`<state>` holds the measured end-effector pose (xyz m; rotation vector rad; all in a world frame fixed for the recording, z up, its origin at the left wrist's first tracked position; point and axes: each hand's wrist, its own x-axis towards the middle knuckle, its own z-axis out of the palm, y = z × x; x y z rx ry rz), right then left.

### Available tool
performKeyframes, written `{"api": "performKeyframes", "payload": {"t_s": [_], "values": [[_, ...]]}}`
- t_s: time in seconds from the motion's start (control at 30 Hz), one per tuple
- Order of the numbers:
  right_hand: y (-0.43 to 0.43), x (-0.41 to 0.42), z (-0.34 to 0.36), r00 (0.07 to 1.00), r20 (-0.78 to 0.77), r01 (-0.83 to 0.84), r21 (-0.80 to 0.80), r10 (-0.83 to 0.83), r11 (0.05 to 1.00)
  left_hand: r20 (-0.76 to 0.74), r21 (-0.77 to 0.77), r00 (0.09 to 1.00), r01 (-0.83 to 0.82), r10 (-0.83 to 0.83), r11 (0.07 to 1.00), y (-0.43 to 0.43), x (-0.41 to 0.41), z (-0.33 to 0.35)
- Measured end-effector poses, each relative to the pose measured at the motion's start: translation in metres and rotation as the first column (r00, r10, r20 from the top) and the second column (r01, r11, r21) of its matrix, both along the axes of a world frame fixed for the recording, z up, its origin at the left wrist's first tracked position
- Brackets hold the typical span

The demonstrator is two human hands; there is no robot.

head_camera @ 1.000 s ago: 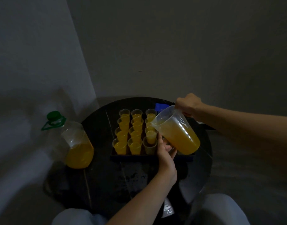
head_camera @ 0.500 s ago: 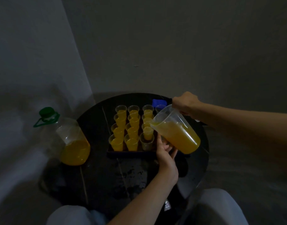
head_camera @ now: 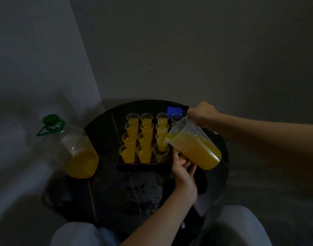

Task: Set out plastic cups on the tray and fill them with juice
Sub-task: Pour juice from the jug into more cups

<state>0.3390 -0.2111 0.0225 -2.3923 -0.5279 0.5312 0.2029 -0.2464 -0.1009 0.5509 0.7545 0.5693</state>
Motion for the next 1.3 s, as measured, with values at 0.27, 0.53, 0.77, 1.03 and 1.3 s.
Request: {"api": "performKeyframes", "payload": {"t_s": [0.27, 0.53, 0.77, 1.03, 1.3], "values": [[0.002, -0.005, -0.001, 1.000, 0.001, -0.009, -0.034, 0.009, 0.999, 0.006, -0.029, 1.000, -0.005, 0.006, 1.000, -0.002, 0.000, -0.006], [0.002, -0.007, -0.002, 1.000, 0.023, -0.011, -0.039, 0.012, 0.999, 0.020, -0.047, 1.000, -0.011, 0.012, 0.999, -0.002, -0.001, -0.008], [-0.003, -0.010, -0.002, 1.000, 0.001, -0.026, -0.042, 0.026, 0.999, 0.007, -0.042, 1.000, -0.011, 0.011, 0.999, -0.005, 0.000, -0.015], [-0.004, -0.010, -0.003, 0.999, 0.029, -0.024, -0.048, 0.025, 0.999, 0.006, -0.037, 1.000, -0.010, 0.010, 0.999, -0.006, 0.001, -0.016], [-0.003, -0.011, -0.006, 0.999, 0.043, -0.024, -0.062, 0.027, 0.998, 0.000, -0.047, 1.000, -0.012, 0.012, 0.999, -0.006, 0.001, -0.018]]}}
